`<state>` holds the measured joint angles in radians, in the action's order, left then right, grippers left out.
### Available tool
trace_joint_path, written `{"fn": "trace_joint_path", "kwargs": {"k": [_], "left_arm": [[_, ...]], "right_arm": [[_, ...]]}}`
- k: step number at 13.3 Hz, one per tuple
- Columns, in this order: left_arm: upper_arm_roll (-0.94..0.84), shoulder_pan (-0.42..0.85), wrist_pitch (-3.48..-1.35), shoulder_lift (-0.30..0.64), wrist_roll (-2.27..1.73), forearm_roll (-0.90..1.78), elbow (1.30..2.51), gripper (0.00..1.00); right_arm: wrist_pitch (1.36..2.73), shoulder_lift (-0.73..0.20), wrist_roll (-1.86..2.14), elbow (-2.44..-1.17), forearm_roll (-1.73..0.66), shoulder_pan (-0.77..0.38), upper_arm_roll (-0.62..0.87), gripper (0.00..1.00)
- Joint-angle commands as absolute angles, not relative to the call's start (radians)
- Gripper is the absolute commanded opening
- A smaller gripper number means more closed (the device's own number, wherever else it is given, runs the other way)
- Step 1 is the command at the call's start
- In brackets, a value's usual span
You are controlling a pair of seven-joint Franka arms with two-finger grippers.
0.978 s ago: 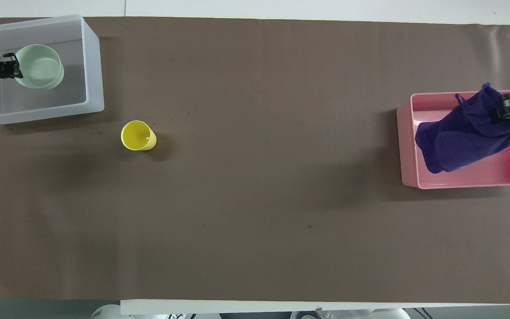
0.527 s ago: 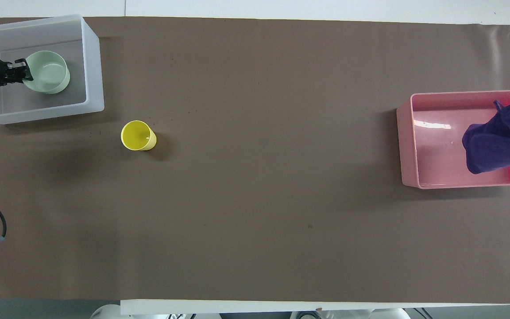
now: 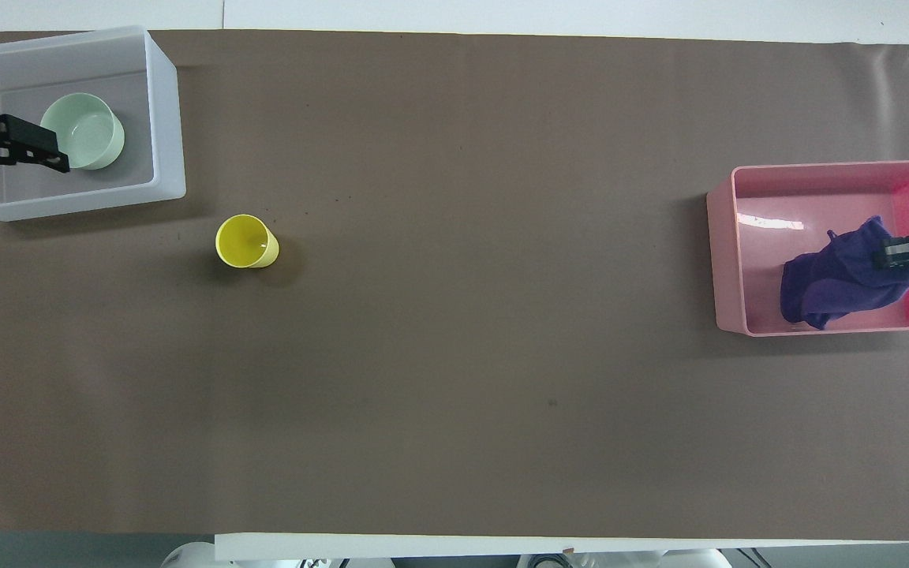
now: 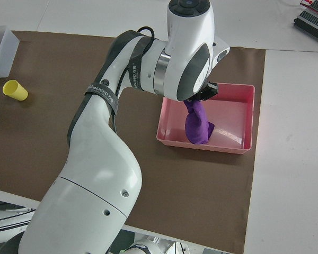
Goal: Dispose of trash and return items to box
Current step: 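Reach and grasp the yellow cup with the left gripper, then lift the yellow cup and place it into the green bowl in the white box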
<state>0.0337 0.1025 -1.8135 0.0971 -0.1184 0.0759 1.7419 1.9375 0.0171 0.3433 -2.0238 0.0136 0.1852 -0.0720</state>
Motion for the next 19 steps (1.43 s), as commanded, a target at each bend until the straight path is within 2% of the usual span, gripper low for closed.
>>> {"fn": "trace_joint_path", "kwargs": {"k": [1, 2, 3, 4, 5, 6, 7, 8, 9, 10, 13, 15, 17, 18, 19], "left_arm": [[0.043, 0.250, -2.051, -0.030, -0.265, 0.058, 2.064, 1.00], [0.041, 0.270, -2.125, -0.041, -0.274, 0.058, 2.122, 1.00], [0.041, 0.282, -2.156, -0.041, -0.279, 0.058, 2.163, 1.00], [0.041, 0.297, -2.181, -0.031, -0.287, 0.060, 2.186, 0.99], [0.041, 0.308, -2.238, -0.020, -0.314, 0.060, 2.212, 0.95], [0.041, 0.314, -2.331, 0.003, -0.328, 0.058, 2.244, 0.89], [0.041, 0.316, -2.397, 0.018, -0.328, 0.058, 2.270, 0.74], [0.041, 0.316, -2.410, 0.018, -0.321, 0.058, 2.284, 0.30], [0.041, 0.316, -2.408, 0.018, -0.319, 0.058, 2.284, 0.07], [0.041, 0.316, -2.411, 0.020, -0.321, 0.058, 2.283, 0.00], [0.041, 0.318, -2.384, 0.026, -0.334, 0.060, 2.251, 0.00], [0.041, 0.330, -2.221, 0.018, -0.395, 0.060, 2.148, 0.00], [0.046, 0.327, -1.974, 0.002, -0.399, 0.060, 1.962, 0.00], [0.058, 0.318, -1.860, 0.017, -0.394, 0.061, 1.836, 0.00], [0.067, 0.261, -1.786, 0.072, -0.390, 0.064, 1.695, 0.00]], "right_arm": [[1.965, -0.003, 0.359, -2.045, 0.020, 0.181, -0.063, 0.16], [1.971, -0.009, 0.359, -2.040, 0.020, 0.167, -0.063, 0.33], [1.971, -0.011, 0.356, -2.033, 0.020, 0.163, -0.061, 0.59], [1.965, -0.014, 0.354, -2.023, 0.018, 0.160, -0.060, 0.63], [1.957, -0.012, 0.348, -2.017, 0.009, 0.156, -0.052, 0.68], [1.957, -0.011, 0.345, -2.011, 0.002, 0.135, -0.052, 0.79], [1.950, -0.012, 0.324, -1.985, 0.002, 0.118, -0.052, 0.82], [1.912, -0.014, 0.284, -1.956, 0.002, 0.086, -0.052, 0.83], [1.872, -0.014, 0.232, -1.918, 0.002, 0.052, -0.052, 0.83], [1.820, -0.014, 0.188, -1.880, 0.002, 0.032, -0.052, 0.84], [1.680, -0.008, 0.169, -1.781, 0.003, 0.006, -0.052, 0.85], [1.564, -0.006, 0.163, -1.703, 0.003, 0.008, -0.052, 0.86], [1.450, 0.000, 0.164, -1.629, 0.003, 0.006, -0.048, 0.90], [1.410, 0.008, 0.167, -1.606, 0.002, 0.008, -0.038, 0.96], [1.396, 0.032, 0.172, -1.603, 0.000, 0.008, -0.038, 1.00]]}}
